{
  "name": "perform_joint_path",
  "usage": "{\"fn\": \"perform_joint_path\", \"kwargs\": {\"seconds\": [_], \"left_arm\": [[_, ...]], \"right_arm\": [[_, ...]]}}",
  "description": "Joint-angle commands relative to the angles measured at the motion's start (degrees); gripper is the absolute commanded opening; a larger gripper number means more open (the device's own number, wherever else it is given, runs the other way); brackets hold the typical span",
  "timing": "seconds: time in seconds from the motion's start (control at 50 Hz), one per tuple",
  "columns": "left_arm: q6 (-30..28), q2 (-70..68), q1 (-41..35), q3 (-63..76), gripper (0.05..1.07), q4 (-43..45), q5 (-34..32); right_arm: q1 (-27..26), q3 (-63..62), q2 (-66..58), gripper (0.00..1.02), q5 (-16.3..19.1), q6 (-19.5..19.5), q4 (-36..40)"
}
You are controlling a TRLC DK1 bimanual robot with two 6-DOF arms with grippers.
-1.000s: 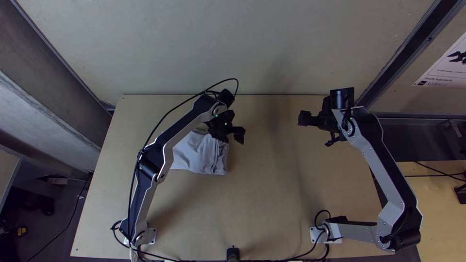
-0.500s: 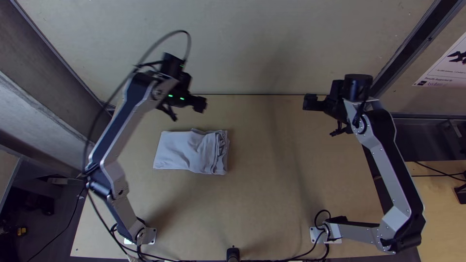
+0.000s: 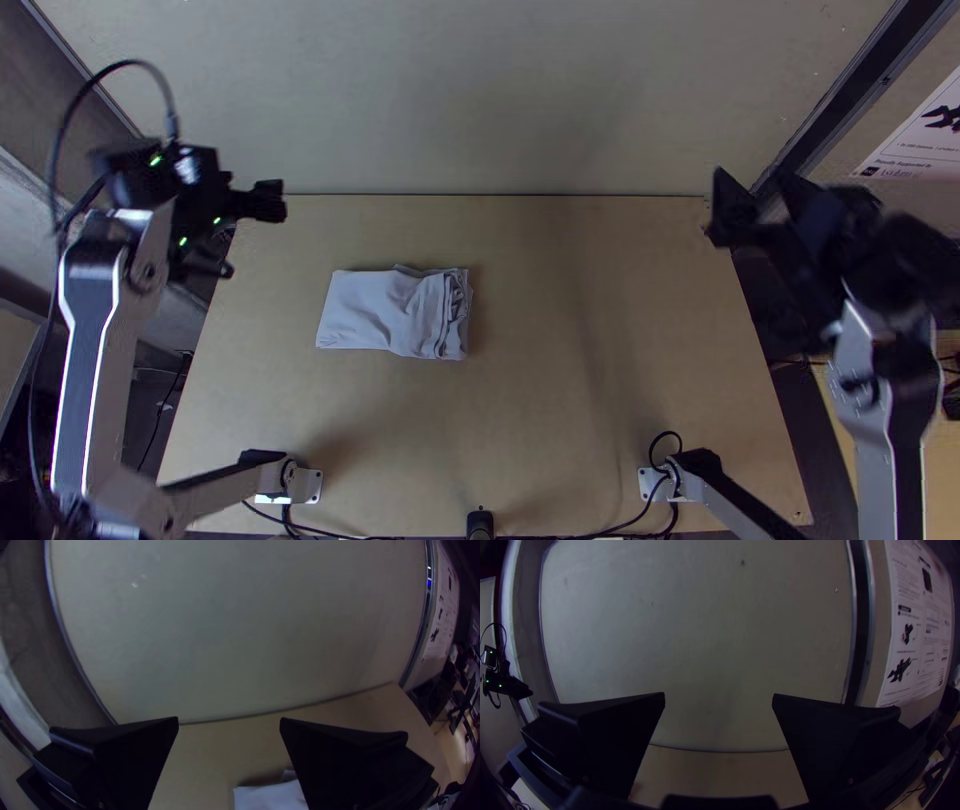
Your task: Fold the t-shirt
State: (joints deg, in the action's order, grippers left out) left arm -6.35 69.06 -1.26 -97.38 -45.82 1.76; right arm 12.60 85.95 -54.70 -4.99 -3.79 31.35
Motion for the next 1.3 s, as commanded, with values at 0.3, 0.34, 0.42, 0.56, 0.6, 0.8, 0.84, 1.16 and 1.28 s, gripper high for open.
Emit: {"fn": "perform_joint_path", "kwargs": {"seconds": [0.3,0.34,0.42,0.56,0.6,0.8,0.84,1.16,1.28], "left_arm": [[1.4,-34.0,6.8,31.0,1.03,14.9,0.1],[1.4,-37.3,6.8,33.4,1.03,15.8,0.2],[1.4,-44.4,7.5,39.2,1.03,19.3,0.5],[1.3,-56.7,9.9,49.6,1.03,23.9,0.7],[1.2,-59.7,10.8,51.9,1.03,24.4,0.7],[0.0,-69.3,14.8,64.2,1.03,27.3,0.9],[0.1,-69.3,15.1,66.5,1.03,27.4,1.4],[-0.9,-69.3,14.8,88.8,1.03,41.4,2.2],[-1.7,-69.3,14.7,93.5,1.03,43.5,1.8]], "right_arm": [[-1.7,-29.6,35.4,0.98,-2.3,6.6,-19.3],[-1.7,-31.3,38.0,0.98,-2.3,6.7,-18.7],[-1.4,-34.5,43.1,0.98,-2.3,7.0,-17.7],[-1.0,-40.5,52.0,0.98,-2.3,7.8,-18.7],[-0.9,-42.4,54.3,0.98,-2.2,7.8,-19.0],[-2.2,-50.3,55.1,0.98,-2.4,5.5,-20.8],[-2.2,-52.8,55.1,0.98,-2.4,4.9,-21.8],[-2.1,-73.9,55.2,0.98,-2.3,-2.7,-30.2],[-2.6,-79.1,55.1,0.98,-2.4,-4.6,-30.4]]}}
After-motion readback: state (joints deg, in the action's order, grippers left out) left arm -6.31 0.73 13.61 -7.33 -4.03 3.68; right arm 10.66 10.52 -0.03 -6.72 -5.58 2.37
